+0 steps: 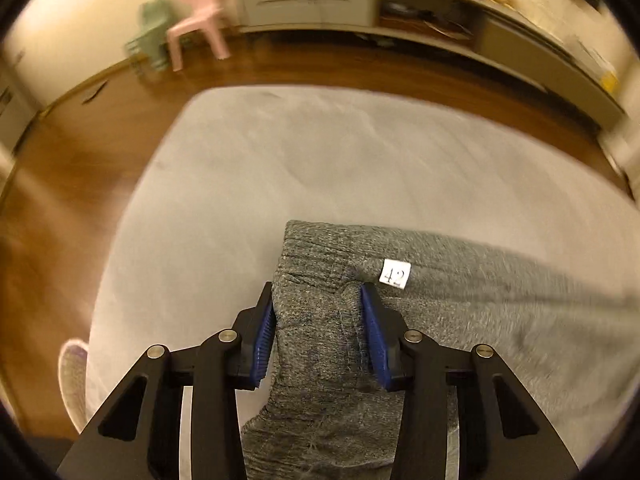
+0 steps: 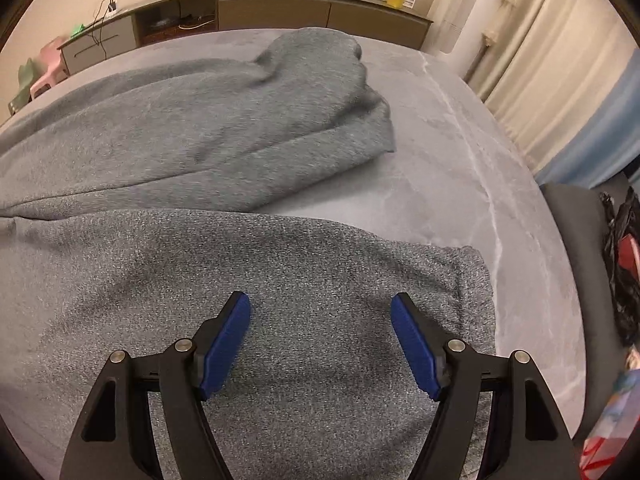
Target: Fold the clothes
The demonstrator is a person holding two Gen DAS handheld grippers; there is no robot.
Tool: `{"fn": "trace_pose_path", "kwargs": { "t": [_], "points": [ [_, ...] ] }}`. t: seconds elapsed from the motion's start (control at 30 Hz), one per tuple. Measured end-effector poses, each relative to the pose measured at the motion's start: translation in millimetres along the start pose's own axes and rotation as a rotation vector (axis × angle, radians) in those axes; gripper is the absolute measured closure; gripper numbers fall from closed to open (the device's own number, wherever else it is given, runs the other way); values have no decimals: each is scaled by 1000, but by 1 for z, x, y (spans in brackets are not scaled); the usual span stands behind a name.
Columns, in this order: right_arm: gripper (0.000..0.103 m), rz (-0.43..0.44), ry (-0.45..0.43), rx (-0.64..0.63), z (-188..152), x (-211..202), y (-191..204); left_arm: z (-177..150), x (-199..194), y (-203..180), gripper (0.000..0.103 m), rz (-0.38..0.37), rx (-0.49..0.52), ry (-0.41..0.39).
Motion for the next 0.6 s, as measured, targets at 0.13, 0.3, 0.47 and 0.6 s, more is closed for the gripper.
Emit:
{"fn": "trace_pose_path", "kwargs": {
  "t": [0.13,0.3,0.47,0.6],
  "points": [
    [24,32,20,51,0,3,-8,15,2,11,56,45,-140,-18],
    [24,53,-53,56,20,-20,-12,-25,-43,-12,54,-88,10,-97],
    [24,132,-159,22,91,-36,5,-102,-76,-24,47,-60,244,-96],
    [24,113,-102,-55,141,17,29,-146,-83,-21,47,-15,316,-79]
  ]
}}
Point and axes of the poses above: each gripper's, at about its wrist camera, not at the fingertips, and x roughly the way its jaws point, y to its left, z to its top, the point moved 3 cm from there along x, roughly the way its jaws point, and after that the axes turned 3 degrees about -y, right-handed, at the moved point
